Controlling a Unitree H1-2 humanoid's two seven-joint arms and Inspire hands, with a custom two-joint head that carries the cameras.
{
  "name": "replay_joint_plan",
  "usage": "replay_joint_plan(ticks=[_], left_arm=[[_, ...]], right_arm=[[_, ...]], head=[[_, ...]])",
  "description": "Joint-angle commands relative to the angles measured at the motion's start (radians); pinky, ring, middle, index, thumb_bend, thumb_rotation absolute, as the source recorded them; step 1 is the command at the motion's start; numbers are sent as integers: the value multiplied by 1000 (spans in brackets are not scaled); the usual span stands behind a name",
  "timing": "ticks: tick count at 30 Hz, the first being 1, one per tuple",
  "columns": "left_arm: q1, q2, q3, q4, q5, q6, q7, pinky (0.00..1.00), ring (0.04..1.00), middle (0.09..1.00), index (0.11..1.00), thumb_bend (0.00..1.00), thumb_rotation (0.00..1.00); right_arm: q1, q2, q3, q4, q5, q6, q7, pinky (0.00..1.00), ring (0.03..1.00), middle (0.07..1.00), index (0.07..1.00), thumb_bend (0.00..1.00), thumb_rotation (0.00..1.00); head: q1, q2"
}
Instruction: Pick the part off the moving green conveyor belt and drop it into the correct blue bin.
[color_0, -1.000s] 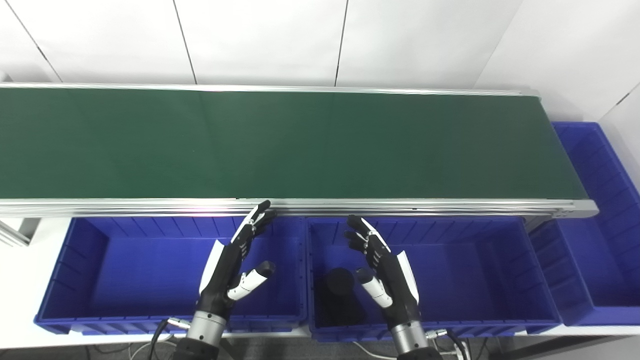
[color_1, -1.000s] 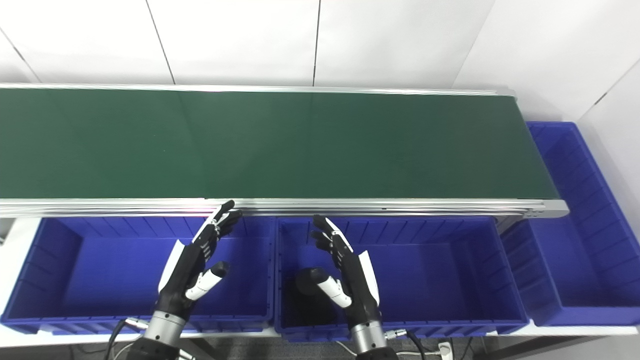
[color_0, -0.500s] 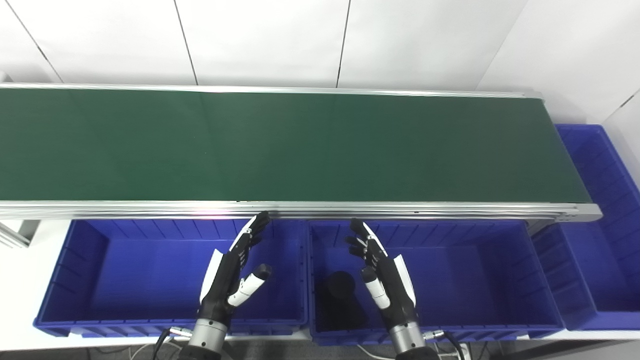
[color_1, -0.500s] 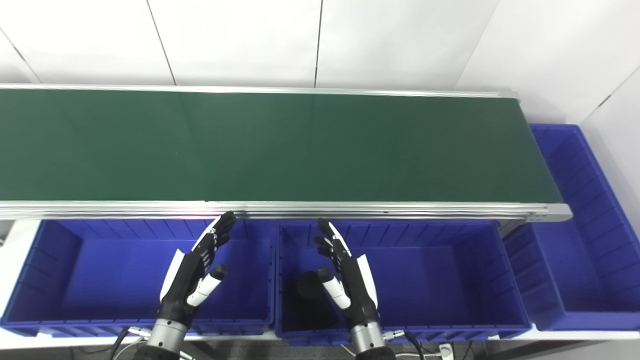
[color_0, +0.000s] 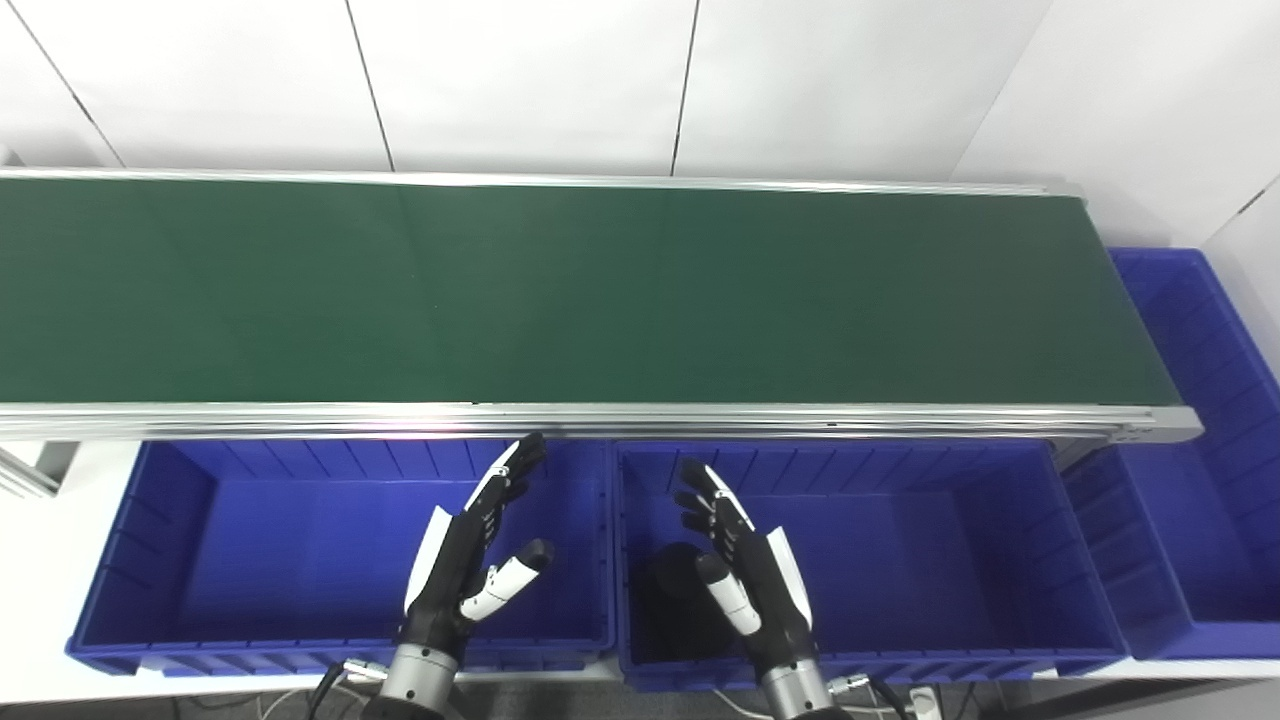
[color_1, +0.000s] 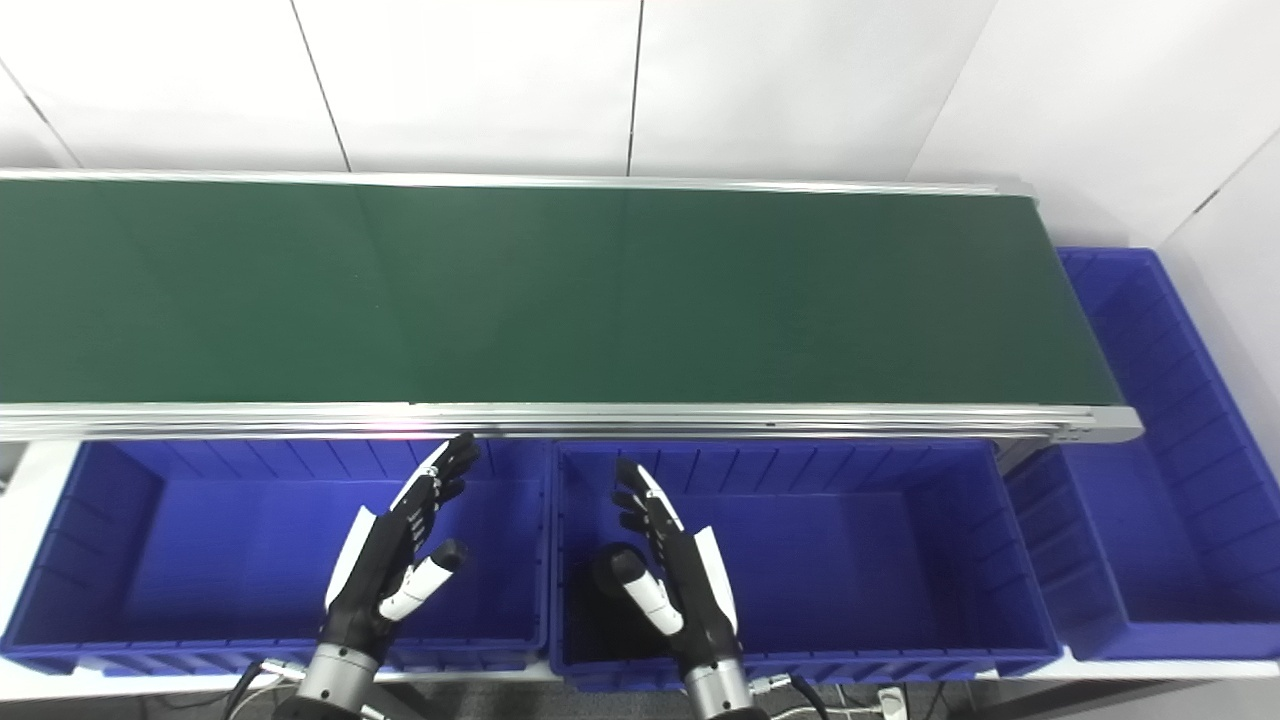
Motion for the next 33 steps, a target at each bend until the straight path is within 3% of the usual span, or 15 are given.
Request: replay_joint_plan(ticks=[1, 16, 21, 25, 33], left_arm=[[-20, -2, -10, -9, -14, -45, 23, 923, 924, 899, 900, 837, 833], [-27, 24, -34, 4, -23, -45, 51, 910, 916, 903, 911, 827, 843], [-34, 39, -60, 28, -17, -45, 79, 895, 904, 895, 914, 813, 858], [-42, 48, -84, 51, -26, -45, 103, 888, 894, 885, 906, 827, 860], [-47, 59, -107, 56, -40, -45, 117, 913, 912, 889, 906, 833, 854]], right_arm=[[-16, -3, 10, -7, 8, -60, -22, 856, 879, 936, 926, 968, 971], [-63, -19, 76, 51, 1, -60, -93, 843, 886, 936, 939, 993, 973], [-71, -25, 103, 82, 10, -60, -118, 852, 895, 942, 940, 994, 964], [-82, -34, 130, 119, 18, -60, -144, 847, 891, 940, 937, 995, 964], [-91, -44, 158, 133, 33, -60, -167, 843, 879, 944, 920, 992, 947]], head=[[4, -2], [0, -43], [-19, -111], [-28, -137], [-27, -135]])
